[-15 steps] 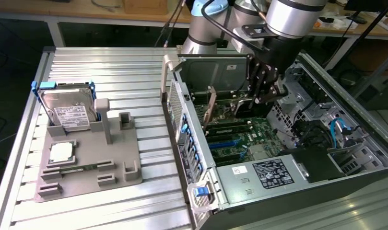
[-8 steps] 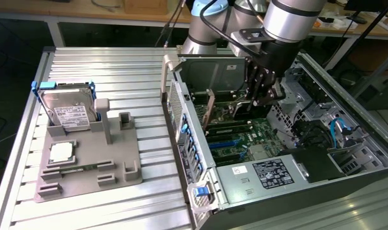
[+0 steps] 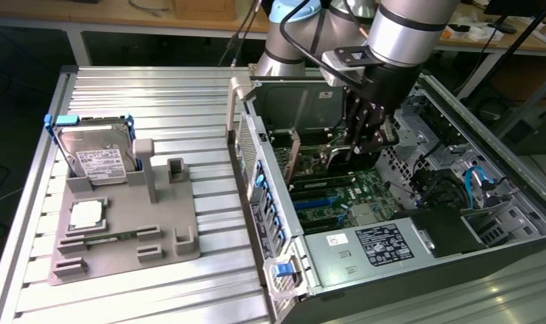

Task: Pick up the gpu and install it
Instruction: 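Insert the gpu into the slot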

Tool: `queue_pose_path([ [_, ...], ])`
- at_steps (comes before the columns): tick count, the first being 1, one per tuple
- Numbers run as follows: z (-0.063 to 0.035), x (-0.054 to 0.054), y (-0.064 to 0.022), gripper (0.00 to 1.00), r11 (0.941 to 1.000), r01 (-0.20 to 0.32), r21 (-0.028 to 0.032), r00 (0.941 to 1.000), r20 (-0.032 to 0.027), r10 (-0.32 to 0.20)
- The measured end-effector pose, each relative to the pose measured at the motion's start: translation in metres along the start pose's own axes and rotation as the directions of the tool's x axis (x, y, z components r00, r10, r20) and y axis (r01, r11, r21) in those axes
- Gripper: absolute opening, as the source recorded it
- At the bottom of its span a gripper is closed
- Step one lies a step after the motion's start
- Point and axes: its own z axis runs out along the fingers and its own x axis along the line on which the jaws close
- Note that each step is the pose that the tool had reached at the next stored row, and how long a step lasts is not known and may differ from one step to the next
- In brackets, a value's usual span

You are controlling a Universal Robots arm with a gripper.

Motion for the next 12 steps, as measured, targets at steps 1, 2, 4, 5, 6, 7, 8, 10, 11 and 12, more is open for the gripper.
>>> queue_pose_path([
  [1,0.001,0.0005,0.0002,0.27,1.0,0.0,0.0,1.0,0.0001,0.0],
  [2,0.002,0.0011,0.0003,0.27,1.0,0.0,0.0001,1.0,0.0002,0.0],
  [4,0.0037,0.0021,0.0006,0.27,1.0,0.0,0.0001,1.0,0.0001,0.0],
  [5,0.0047,0.0027,0.0007,0.27,1.0,0.0,0.0002,1.0,0.0002,0.0],
  [6,0.0055,0.0032,0.0008,0.27,1.0,0.0,0.0002,1.0,0.0001,0.0],
  [7,0.0064,0.0037,0.0009,0.27,1.0,0.0,0.0002,1.0,0.0001,0.0],
  [8,0.0072,0.0043,0.0011,0.27,1.0,0.0,0.0003,1.0,0.0,0.0],
  [10,0.0088,0.0055,0.0014,0.27,1.0,0.0,0.0004,1.0,0.0002,0.0],
  [11,0.0097,0.0067,0.0019,0.27,1.0,0.0,0.0004,1.0,0.0001,0.0],
  [12,0.0102,0.0077,0.0027,0.27,1.0,0.0,0.0006,1.0,0.0001,0.0],
])
